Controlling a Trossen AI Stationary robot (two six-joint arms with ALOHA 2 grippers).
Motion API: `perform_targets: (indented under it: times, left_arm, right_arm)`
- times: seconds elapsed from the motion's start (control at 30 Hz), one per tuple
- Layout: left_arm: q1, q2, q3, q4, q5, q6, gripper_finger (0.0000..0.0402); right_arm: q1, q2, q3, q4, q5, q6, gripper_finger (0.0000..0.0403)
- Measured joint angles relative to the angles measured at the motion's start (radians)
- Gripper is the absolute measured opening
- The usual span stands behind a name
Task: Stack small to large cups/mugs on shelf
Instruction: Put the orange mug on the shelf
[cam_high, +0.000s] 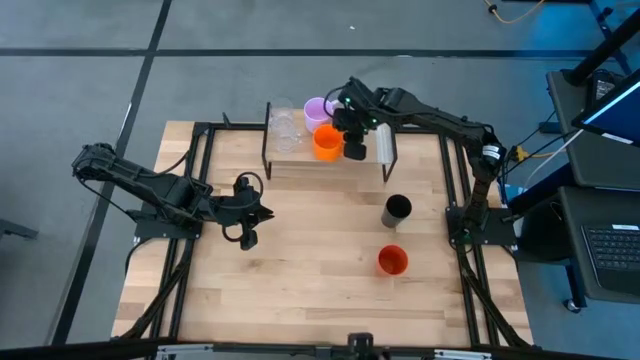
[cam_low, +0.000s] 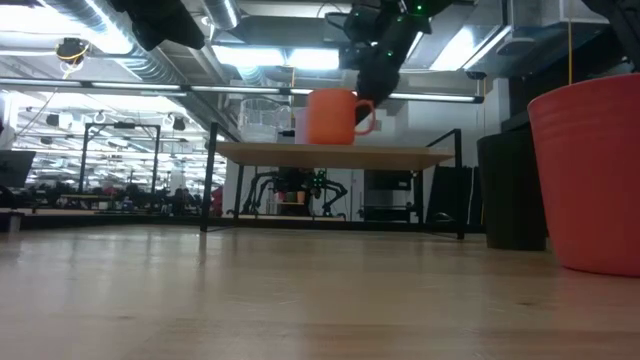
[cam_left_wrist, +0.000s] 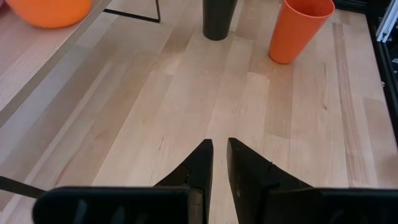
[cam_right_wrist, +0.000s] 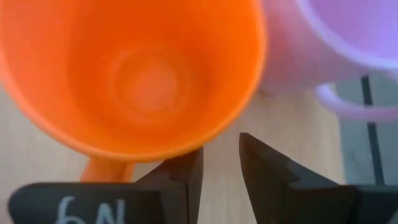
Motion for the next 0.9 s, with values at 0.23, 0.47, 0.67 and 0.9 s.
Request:
perform_targets:
  times: [0.23, 0.47, 0.67, 0.9]
  left_arm:
    - [0.0, 0.0, 0.0, 0.0, 0.0, 0.0, 0.0041]
    - [0.0, 0.0, 0.0, 0.0, 0.0, -0.002, 0.0041]
    - [0.0, 0.0, 0.0, 0.0, 0.0, -0.005, 0.0041]
    - [0.0, 0.0, 0.0, 0.0, 0.0, -0.008, 0.0041]
  right_arm:
    - [0.0, 0.0, 0.0, 0.071, -0.047, 0.0, 0.0105]
    - [0.0, 0.0, 0.0, 0.102, -0.009, -0.006, 0.0105]
    - [0.0, 0.0, 0.06, 0.025, 0.242, -0.019, 0.0105]
    - [0.001, 0.0, 0.205, -0.363, 0.213, 0.207, 0.0105]
